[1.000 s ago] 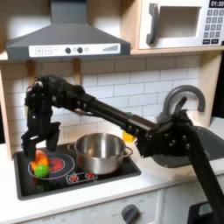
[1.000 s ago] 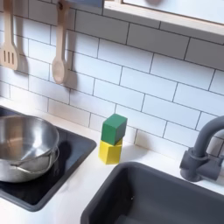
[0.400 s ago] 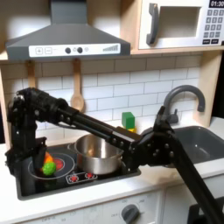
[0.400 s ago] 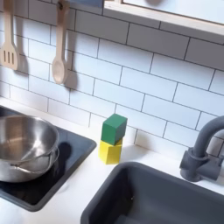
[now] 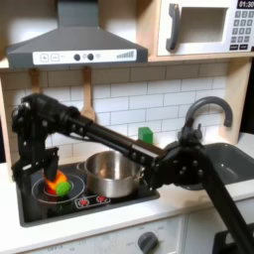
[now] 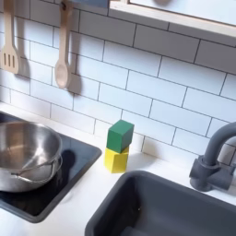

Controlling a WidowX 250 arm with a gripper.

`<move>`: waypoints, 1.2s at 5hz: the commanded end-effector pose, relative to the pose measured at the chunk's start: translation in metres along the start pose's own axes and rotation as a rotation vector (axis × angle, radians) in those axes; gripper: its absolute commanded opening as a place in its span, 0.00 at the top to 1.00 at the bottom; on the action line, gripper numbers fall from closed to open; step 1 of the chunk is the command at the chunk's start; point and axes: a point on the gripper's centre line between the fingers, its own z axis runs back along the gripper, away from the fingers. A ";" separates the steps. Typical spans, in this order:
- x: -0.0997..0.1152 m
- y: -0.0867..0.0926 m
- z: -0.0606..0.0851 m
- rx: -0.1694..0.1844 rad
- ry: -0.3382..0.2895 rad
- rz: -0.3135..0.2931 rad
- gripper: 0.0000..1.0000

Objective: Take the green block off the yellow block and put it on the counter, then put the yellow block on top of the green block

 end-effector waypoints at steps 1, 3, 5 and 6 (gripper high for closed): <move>0.001 -0.006 0.008 -0.019 -0.022 -0.016 0.00; -0.005 -0.007 0.000 -0.020 0.003 -0.009 0.00; -0.005 0.000 -0.002 0.001 -0.010 0.000 0.00; 0.000 0.001 0.000 0.004 -0.019 0.017 0.00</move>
